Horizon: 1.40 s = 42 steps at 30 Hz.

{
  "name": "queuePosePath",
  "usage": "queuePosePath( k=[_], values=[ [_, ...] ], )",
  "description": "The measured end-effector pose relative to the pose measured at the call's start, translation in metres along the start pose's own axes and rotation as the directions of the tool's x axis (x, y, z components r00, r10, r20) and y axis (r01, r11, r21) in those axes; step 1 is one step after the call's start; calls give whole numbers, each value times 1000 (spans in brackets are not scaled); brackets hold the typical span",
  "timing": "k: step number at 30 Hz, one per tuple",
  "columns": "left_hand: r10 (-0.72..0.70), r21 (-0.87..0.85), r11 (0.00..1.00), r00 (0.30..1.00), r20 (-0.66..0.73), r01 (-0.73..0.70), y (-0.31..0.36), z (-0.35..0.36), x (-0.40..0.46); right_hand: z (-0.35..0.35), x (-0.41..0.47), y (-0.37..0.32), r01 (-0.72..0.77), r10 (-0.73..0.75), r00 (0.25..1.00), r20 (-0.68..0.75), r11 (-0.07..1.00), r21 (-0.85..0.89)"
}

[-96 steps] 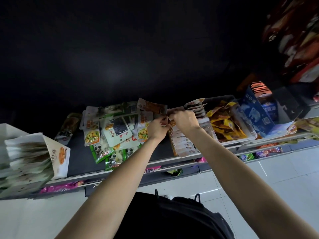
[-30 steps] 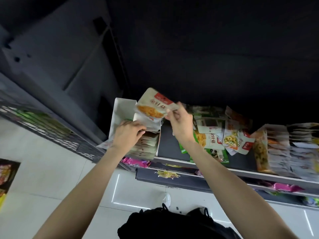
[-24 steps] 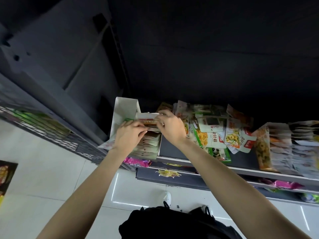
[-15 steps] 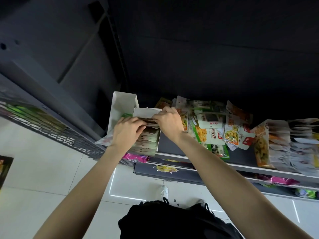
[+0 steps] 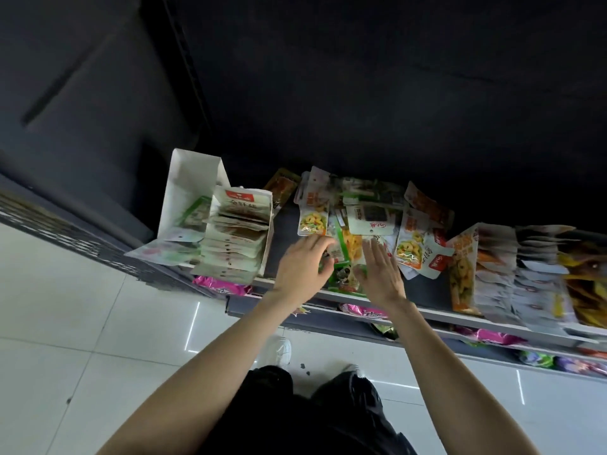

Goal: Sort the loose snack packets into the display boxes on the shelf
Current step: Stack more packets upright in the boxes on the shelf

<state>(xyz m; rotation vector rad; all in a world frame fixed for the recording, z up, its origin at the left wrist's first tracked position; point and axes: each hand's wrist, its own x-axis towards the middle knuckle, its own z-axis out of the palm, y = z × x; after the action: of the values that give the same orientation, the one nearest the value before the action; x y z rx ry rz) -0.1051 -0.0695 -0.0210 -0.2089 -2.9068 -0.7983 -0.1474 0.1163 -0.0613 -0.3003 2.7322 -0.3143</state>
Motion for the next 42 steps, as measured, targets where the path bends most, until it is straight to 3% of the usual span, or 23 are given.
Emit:
queuePosePath(
  k=[3,6,11,16,20,23,25,27,30,32,33,35,37,40,42],
  values=[
    [-79,166,986,920,385,15,-11,38,9,9,-8,13,53,-45,995,90,994,-94],
    [-86,277,958,848,524,-75,-24,51,10,9,-21,26,93,-89,995,52,992,-88],
    [-84,328,942,893,442,-73,-37,41,2,-2,-15,34,35,-32,990,-135,999,23],
    [-107,298,954,899,425,-28,-36,37,0,-16,16,25,82,-68,995,78,977,-196],
    [-197,299,951,892,406,74,-25,35,3,-25,27,22,91,-85,996,34,950,-299],
    [-136,166,981,971,198,104,-11,28,12,-36,21,17,160,-166,985,-44,981,-113],
    [19,99,995,992,128,-32,5,15,23,-52,10,10,229,-226,972,-72,973,35],
    [103,116,985,971,215,-131,20,-3,33,-72,-5,0,318,-304,942,-144,944,91],
    [101,216,961,949,299,-171,32,-28,41,-101,-30,-11,382,-364,860,-359,924,-23],
    [132,209,959,953,271,-193,33,-46,40,-118,-44,-7,358,-312,810,-498,934,-1],
    [140,165,969,959,247,-184,30,-55,36,-125,-52,-6,339,-230,811,-538,934,112],
    [105,11,994,972,212,-110,20,-72,26,-132,-64,-8,272,-20,884,-467,834,479],
    [40,-160,987,979,199,-7,8,-90,13,-130,-70,-21,215,-2,954,-299,699,682],
    [-56,-341,931,975,216,129,-5,-111,-5,-117,-71,-46,256,-122,964,-238,674,693],
    [-111,-351,926,988,108,142,-16,-121,-13,-113,-69,-65,365,-131,911,-391,698,616]
  ],
)
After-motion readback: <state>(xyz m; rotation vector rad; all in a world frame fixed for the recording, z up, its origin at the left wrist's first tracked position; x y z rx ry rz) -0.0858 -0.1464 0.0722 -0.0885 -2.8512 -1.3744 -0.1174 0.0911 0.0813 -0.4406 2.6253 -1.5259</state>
